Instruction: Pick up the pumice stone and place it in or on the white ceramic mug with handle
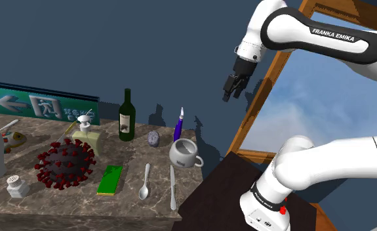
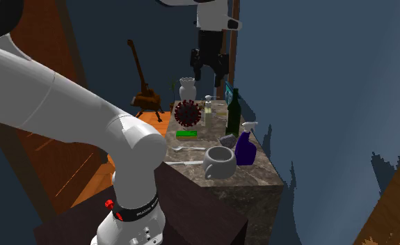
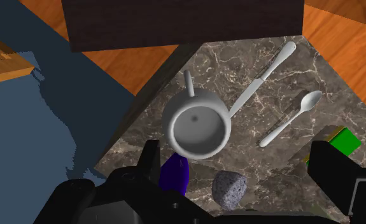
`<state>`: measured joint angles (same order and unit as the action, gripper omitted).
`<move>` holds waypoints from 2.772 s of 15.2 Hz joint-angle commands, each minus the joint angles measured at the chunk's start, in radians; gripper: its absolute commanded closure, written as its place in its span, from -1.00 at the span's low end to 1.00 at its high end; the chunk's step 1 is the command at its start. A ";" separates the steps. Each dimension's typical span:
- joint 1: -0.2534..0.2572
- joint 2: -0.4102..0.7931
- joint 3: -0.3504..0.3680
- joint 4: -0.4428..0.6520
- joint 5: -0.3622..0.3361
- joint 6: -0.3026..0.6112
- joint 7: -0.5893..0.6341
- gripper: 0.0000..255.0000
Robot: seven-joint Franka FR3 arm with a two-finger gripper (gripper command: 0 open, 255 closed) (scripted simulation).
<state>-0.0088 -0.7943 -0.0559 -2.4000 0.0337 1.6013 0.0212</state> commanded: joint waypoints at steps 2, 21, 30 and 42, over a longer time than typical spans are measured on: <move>0.003 0.029 0.012 -0.005 0.003 0.028 0.013 -1.00; 0.030 0.738 0.183 0.168 -0.059 0.434 0.278 -1.00; 0.067 1.117 0.189 0.414 -0.155 0.488 0.410 -1.00; 0.111 1.442 0.159 0.660 -0.212 0.505 0.480 -1.00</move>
<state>0.1017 0.6446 0.1035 -1.7292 -0.1770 2.0925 0.4978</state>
